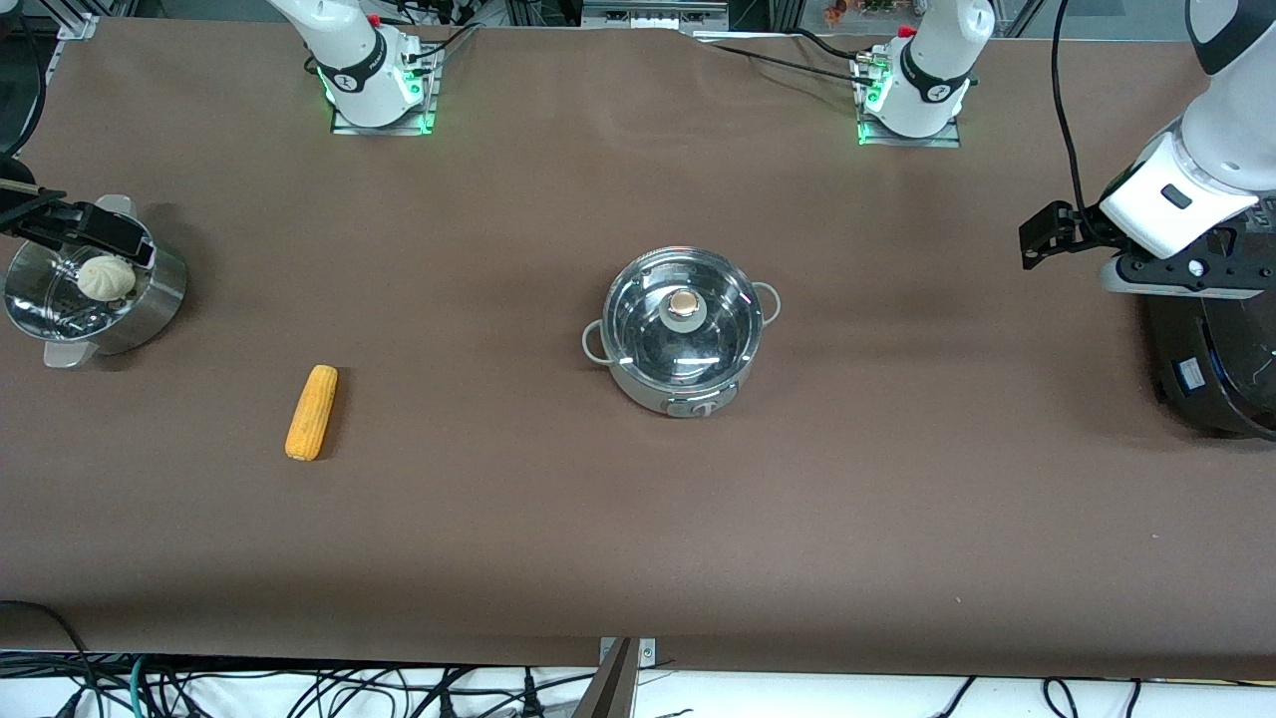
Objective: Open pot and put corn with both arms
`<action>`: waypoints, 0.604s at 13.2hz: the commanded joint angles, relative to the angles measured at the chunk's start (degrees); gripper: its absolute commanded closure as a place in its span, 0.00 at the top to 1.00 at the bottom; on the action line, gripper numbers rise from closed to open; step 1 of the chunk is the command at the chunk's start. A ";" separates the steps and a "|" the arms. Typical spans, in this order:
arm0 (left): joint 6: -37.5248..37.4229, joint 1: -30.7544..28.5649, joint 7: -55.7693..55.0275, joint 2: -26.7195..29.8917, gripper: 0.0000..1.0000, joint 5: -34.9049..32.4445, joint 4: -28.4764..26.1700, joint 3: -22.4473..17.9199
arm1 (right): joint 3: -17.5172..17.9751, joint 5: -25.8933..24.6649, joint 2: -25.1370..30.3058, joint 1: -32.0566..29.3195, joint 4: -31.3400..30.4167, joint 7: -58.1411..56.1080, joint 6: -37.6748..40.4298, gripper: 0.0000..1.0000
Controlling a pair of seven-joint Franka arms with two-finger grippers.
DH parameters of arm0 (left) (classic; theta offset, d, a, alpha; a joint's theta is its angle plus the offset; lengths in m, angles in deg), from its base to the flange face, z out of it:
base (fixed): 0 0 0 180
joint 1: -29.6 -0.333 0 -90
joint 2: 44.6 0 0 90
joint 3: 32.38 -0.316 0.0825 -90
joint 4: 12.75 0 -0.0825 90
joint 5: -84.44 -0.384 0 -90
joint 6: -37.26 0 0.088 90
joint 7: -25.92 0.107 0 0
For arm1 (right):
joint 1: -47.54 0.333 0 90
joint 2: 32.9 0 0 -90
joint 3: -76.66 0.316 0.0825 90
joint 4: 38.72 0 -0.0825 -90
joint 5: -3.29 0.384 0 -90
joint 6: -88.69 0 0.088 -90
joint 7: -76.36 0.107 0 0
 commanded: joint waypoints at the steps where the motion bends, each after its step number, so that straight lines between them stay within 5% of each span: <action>1: -0.77 -1.05 0.95 1.06 1.00 3.04 -0.18 0.57 | 0.01 -0.48 -0.40 -0.07 1.45 -0.74 0.49 1.00; 8: -0.77 -1.41 1.13 0.36 1.00 3.59 0.43 0.66 | 0.01 -0.48 -0.49 -0.07 1.45 -0.75 0.66 1.00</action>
